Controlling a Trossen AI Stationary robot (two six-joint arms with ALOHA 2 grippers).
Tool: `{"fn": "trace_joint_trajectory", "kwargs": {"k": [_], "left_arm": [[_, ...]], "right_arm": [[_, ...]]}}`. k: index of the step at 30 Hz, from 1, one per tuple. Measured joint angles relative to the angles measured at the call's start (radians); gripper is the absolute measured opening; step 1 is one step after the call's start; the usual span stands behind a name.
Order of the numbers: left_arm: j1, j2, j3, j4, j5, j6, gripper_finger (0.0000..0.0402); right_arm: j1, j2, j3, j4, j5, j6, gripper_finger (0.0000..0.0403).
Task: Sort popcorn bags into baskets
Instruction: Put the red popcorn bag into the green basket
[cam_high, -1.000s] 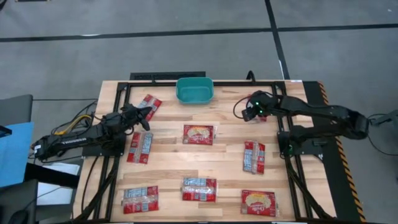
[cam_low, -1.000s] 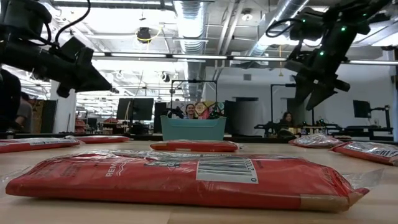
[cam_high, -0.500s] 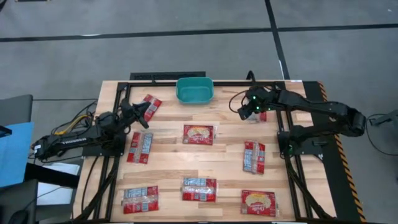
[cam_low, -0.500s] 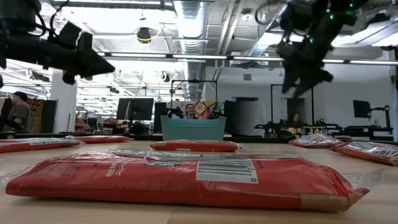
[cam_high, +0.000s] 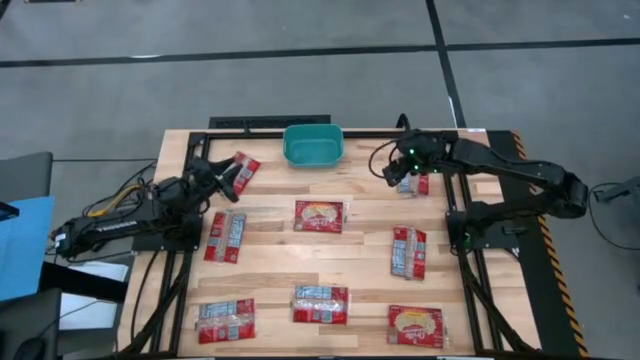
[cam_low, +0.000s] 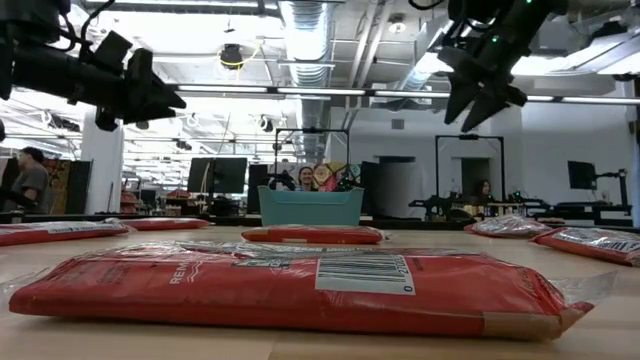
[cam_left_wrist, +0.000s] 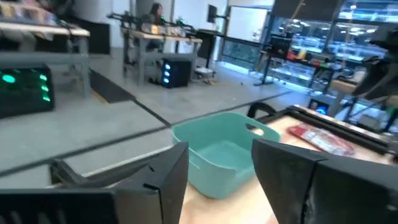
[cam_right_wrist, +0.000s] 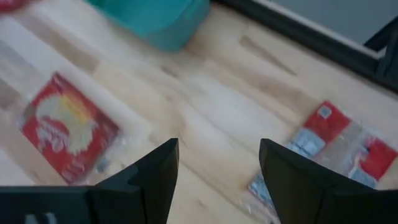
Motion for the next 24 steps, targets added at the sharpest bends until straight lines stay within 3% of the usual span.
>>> {"fn": "trace_joint_trajectory", "kwargs": {"k": [7,10,16,20,24], "left_arm": [[-0.001,0.009,0.001,0.022,0.038,-0.048,0.0177],[-0.001,0.024,0.001,0.012,0.117,-0.092,0.0177],[-0.001,0.12,0.005,-0.005,0.164,-0.119,0.0177],[-0.001,0.227,0.079,-0.21,0.149,-0.172,0.0177],[0.002,0.366,0.173,-0.437,0.049,-0.224,0.0177]], "right_arm": [[0.061,0.013,0.0,-0.037,0.0,0.019,0.0249],[0.095,0.038,0.0,-0.042,0.001,0.019,0.0249],[0.177,0.114,0.0,-0.044,0.002,0.071,0.0249],[0.23,0.169,0.0,-0.044,0.002,0.113,0.0249],[0.269,0.215,0.0,-0.041,0.002,0.116,0.0249]]}}
